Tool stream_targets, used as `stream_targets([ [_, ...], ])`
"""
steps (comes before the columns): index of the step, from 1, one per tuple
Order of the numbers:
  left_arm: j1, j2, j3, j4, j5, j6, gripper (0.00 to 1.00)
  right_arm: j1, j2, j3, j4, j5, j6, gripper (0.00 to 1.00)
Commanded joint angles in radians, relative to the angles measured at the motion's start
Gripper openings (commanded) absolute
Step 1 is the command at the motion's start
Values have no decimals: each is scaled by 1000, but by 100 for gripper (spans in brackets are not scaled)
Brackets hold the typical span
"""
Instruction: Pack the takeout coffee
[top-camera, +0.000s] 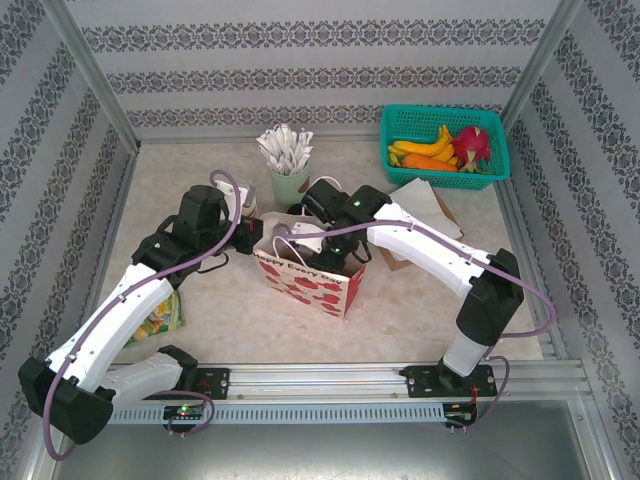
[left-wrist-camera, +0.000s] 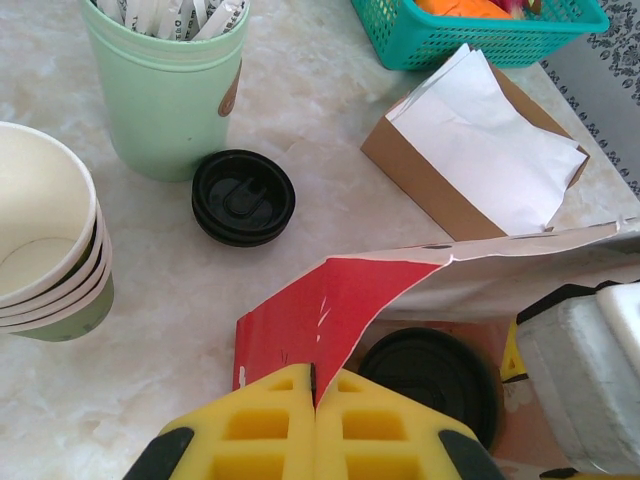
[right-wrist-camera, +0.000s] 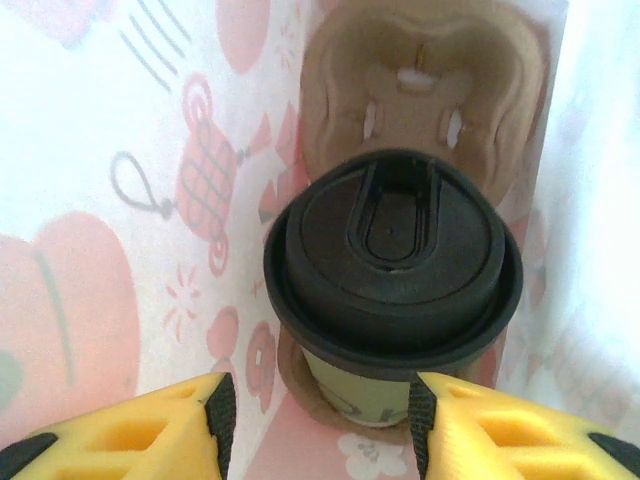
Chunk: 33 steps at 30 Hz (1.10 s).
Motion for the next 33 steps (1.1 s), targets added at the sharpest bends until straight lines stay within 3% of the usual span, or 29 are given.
stream_targets([
  [1, 7, -4, 29, 20, -13, -20, 0, 10, -41, 15, 74, -52, 20, 53],
  [16, 6, -3, 22, 23, -50, -48, 0, 16, -155, 25, 141, 27, 28, 65],
  [33, 7, 8, 24, 34, -69, -60, 0, 24, -344, -43, 169, 117, 209, 72],
])
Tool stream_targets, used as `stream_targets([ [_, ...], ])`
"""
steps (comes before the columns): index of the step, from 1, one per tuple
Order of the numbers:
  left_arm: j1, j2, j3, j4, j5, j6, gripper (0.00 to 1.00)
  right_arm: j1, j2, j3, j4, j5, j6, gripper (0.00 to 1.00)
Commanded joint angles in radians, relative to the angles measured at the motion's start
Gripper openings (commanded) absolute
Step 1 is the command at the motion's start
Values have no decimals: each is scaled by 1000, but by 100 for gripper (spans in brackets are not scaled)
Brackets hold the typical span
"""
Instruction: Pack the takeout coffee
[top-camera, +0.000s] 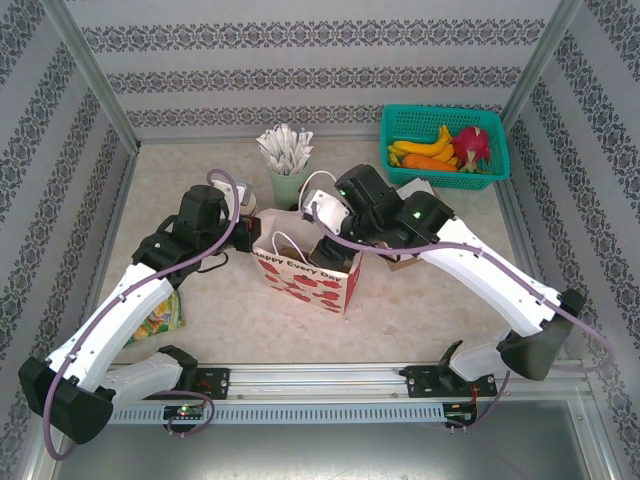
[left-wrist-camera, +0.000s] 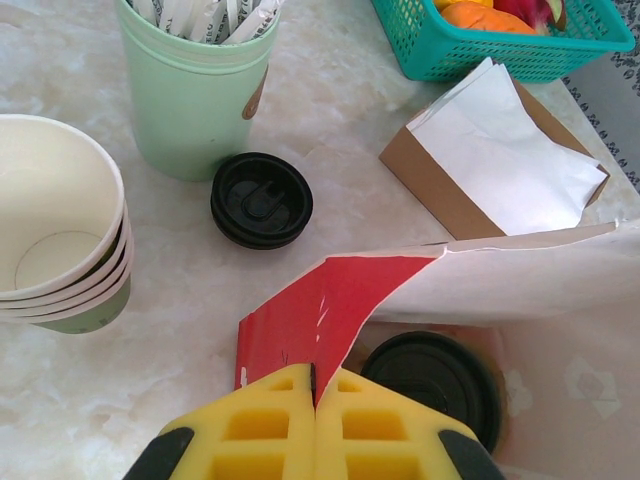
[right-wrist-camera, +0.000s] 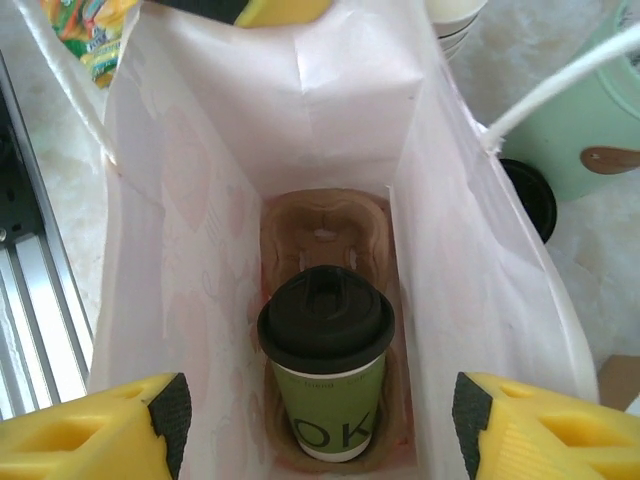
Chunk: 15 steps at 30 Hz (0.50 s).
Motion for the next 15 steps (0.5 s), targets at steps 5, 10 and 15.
stream_targets([
  [5, 7, 5, 25, 39, -30, -29, 0, 26, -136, -66, 25, 52, 148, 73],
  [10, 6, 5, 23, 37, -27, -36, 0, 30, -226, -116, 32, 174, 304, 75],
  [15, 6, 3, 21, 39, -33, -52, 0, 30, -293, -167, 11, 359, 573, 78],
])
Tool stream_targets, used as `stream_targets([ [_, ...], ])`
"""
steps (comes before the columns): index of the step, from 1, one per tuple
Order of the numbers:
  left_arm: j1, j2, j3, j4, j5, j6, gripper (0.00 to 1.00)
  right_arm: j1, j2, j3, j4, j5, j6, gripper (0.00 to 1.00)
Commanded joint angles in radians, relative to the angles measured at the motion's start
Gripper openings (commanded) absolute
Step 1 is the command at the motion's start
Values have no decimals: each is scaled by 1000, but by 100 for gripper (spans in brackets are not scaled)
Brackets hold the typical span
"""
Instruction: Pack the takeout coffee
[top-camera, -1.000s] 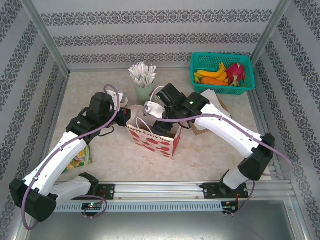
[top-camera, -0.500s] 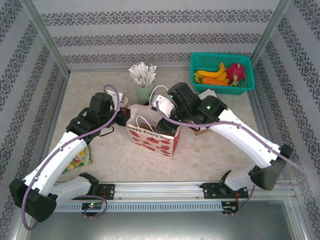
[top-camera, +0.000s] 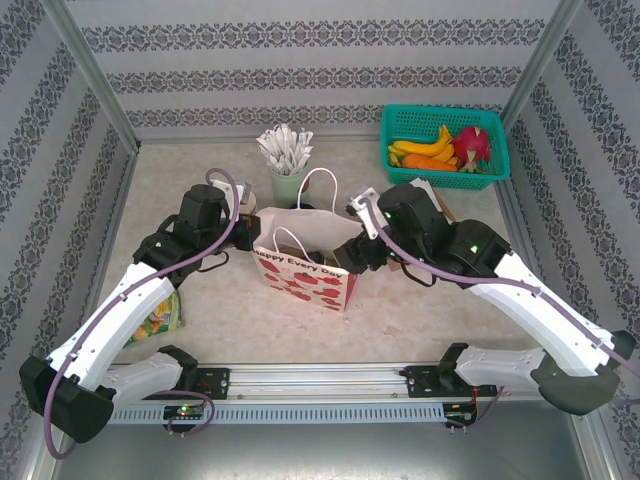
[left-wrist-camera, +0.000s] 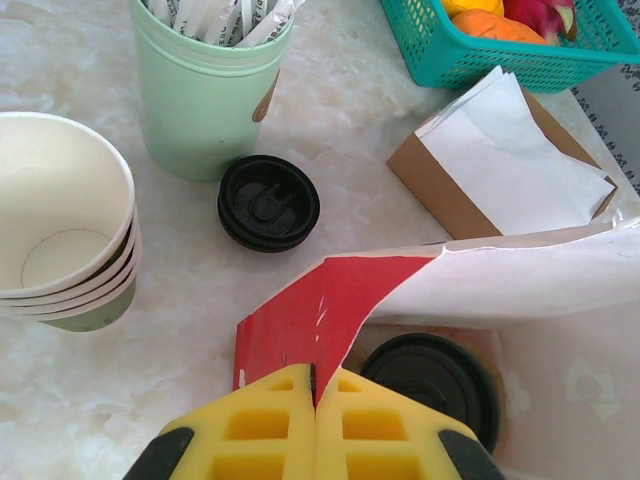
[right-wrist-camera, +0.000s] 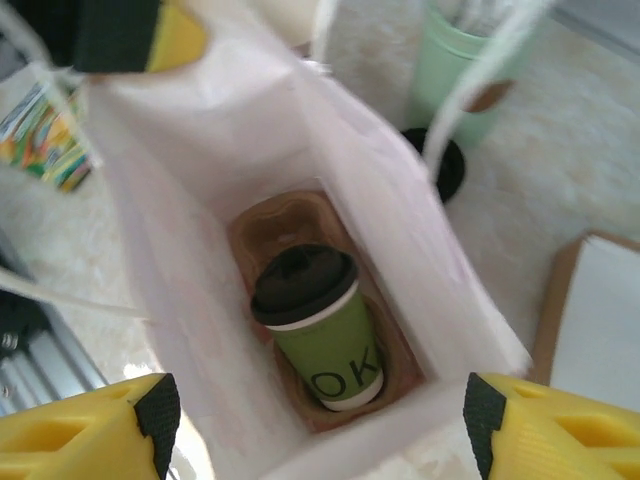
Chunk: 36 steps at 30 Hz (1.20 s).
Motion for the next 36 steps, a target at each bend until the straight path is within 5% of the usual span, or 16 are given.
stream_targets([
  [1, 6, -2, 20, 33, -14, -29, 0, 8, -38, -33, -13, 182, 257, 78],
  [8, 7, -11, 14, 37, -13, -44, 4, 8, -100, -86, -38, 309, 519, 87],
  [19, 5, -23, 3, 40, -4, -66, 10, 8, 12, -70, -28, 241, 613, 83],
  [23, 6, -32, 6, 27, 1, -75, 14, 7, 74, -46, -37, 230, 616, 64],
  [30, 6, -30, 20, 58, 73, -122, 40, -44, 165, 19, 15, 174, 514, 12],
  [36, 6, 17, 53, 45, 96, -164, 42, -138, 255, 83, 54, 151, 413, 8],
])
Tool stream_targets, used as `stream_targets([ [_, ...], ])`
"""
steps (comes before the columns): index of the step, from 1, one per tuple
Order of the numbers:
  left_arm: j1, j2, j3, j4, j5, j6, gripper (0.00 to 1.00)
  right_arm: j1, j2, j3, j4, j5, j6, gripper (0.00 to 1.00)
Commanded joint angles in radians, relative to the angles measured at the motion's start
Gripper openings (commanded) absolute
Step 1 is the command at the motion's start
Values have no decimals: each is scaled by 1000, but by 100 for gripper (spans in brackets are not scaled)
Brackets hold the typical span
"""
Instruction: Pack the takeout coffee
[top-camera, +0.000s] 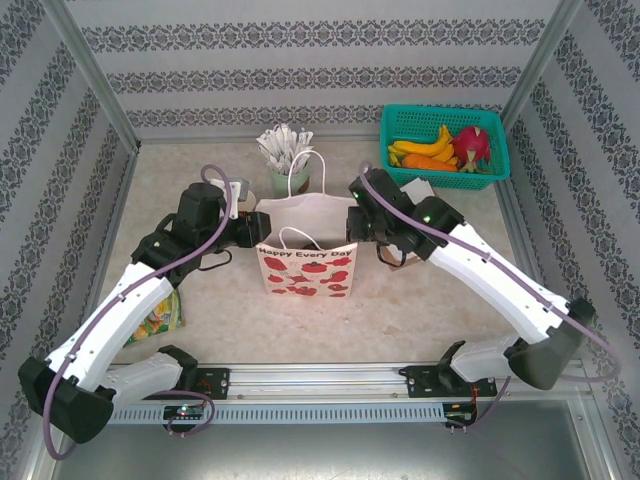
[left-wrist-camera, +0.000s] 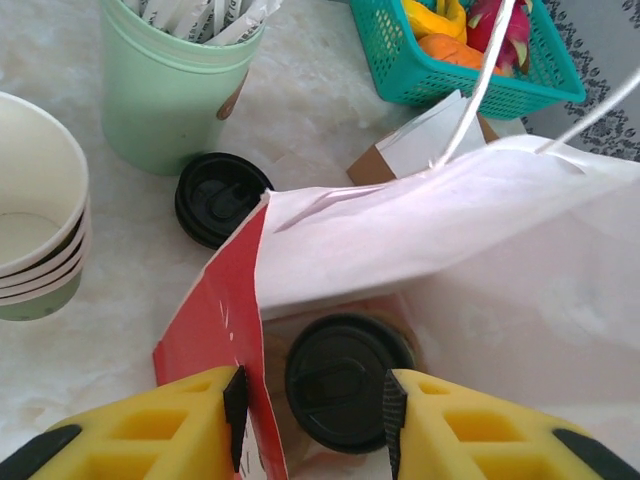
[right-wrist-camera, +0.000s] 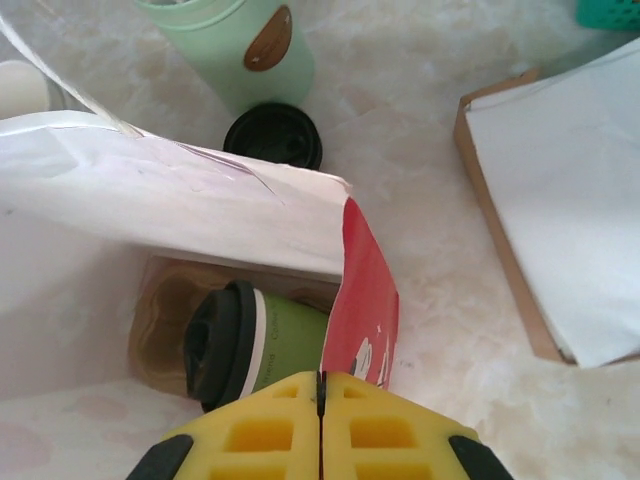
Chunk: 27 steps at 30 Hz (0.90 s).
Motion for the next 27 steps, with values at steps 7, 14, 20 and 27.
stream_targets([
  [7, 7, 57, 76, 48, 27, -49, 45, -114, 114, 119, 64, -62, -146, 10],
  [14, 8, 130, 133, 47, -23, -65, 44, -147, 131, 121, 73, -106, -131, 12],
  [20, 55, 152, 253, -35, -48, -24, 56, -160, 109, 133, 62, -59, -135, 19],
  [27, 144, 158, 397, -147, -82, 17, 71, -229, 106, 133, 24, -63, -176, 10],
])
